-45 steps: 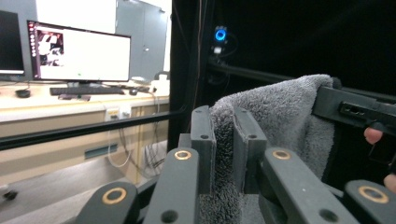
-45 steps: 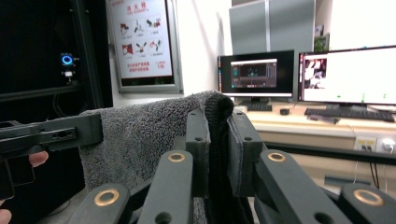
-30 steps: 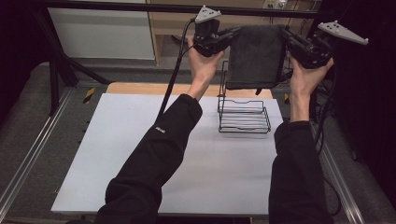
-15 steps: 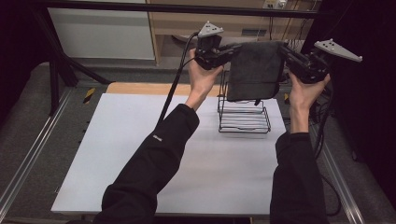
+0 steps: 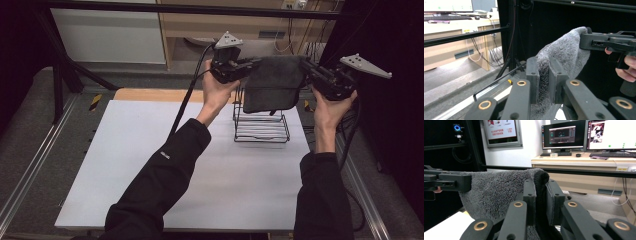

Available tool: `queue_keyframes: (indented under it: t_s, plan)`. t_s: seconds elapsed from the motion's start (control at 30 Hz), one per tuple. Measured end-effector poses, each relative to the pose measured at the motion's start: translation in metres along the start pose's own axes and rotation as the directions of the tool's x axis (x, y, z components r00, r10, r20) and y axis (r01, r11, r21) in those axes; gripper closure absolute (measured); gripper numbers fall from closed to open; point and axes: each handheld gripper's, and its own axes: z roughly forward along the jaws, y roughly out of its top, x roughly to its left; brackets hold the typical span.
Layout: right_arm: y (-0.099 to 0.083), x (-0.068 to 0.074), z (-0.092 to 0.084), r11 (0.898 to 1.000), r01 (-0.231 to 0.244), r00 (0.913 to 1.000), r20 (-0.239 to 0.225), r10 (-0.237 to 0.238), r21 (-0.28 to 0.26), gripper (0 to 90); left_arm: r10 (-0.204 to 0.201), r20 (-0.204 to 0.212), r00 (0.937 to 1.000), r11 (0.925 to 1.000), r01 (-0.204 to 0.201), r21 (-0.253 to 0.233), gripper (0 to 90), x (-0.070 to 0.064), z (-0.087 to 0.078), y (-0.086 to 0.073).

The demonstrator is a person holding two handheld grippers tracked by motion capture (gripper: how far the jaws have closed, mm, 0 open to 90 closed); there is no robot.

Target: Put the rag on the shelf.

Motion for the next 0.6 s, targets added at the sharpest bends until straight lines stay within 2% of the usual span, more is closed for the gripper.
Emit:
queue_keyframes:
  t_s: [0.3,0.43,0.6]
  plan:
    - [-0.012,-0.003,-0.003,0.999,-0.001,1.0,-0.004,0.001,0.034,80.4,-0.011,0.021,0.9997,0.9994,0.01,0.033,80.1,-0.003,0.002,-0.011]
    - [-0.016,-0.005,-0.006,0.999,-0.004,0.9999,-0.013,0.005,0.04,80.3,0.002,0.026,0.9997,0.9991,-0.003,0.043,80.0,-0.008,0.0,-0.012]
    - [-0.019,-0.004,-0.011,0.998,0.001,0.9997,-0.025,0.0,0.057,80.2,-0.013,0.031,0.9994,0.9986,0.011,0.052,79.7,-0.012,-0.003,-0.018]
